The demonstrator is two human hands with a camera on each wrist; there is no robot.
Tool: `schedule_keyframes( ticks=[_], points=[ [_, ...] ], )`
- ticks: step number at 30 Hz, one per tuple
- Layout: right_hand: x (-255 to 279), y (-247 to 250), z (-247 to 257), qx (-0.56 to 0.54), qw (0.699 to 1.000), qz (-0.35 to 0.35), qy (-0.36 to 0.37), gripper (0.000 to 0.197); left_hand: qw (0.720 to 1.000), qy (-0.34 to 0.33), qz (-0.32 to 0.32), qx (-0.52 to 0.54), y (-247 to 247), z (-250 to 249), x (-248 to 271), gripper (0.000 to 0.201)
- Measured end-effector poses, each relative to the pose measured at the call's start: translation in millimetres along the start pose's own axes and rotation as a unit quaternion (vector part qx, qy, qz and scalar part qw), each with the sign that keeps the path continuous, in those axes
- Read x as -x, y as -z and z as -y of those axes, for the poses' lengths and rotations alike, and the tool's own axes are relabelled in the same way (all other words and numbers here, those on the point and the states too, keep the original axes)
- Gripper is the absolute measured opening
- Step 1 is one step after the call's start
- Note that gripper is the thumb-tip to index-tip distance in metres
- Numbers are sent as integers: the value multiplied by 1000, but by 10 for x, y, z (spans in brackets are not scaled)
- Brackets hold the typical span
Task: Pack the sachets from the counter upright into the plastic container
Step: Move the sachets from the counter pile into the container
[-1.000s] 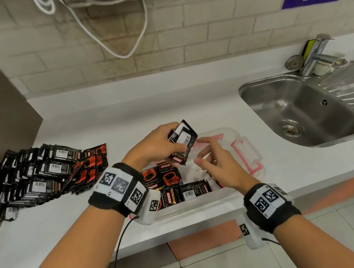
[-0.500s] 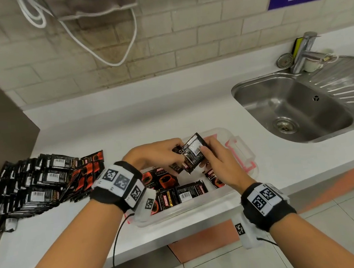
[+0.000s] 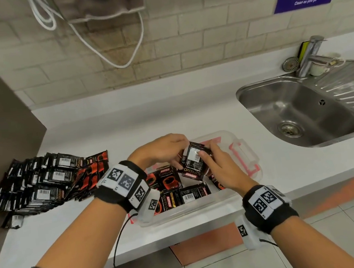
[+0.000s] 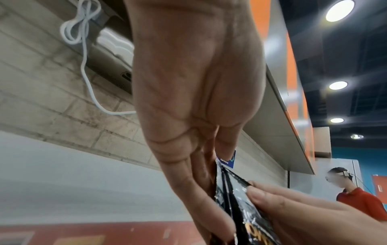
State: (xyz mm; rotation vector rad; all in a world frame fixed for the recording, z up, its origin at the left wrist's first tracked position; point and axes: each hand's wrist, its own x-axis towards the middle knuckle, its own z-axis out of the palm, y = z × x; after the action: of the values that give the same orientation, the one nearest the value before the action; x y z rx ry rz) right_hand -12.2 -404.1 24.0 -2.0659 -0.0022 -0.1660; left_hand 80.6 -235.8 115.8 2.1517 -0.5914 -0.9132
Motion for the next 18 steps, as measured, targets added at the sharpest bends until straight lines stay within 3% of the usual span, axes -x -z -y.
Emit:
schedule_keyframes(
  ticks=[4,9,15,18],
  points=[
    [-17,-11,73,-52,997,-41,-47,25,999,-10,42,-4,-115,-20,-3,25],
    [-72,-32,145,-79,992,-56,-85,24,999,-26,-4,-43,-232,-51,-84,21],
    [-202,-102,299,-57,989,-64,-117,28,995,-27,-7,93,-245,-58,-74,41],
    [-251,-145,382,-55,987,-65,-136,29,999,-25,-26,28,-226,-13,-55,48]
  ],
)
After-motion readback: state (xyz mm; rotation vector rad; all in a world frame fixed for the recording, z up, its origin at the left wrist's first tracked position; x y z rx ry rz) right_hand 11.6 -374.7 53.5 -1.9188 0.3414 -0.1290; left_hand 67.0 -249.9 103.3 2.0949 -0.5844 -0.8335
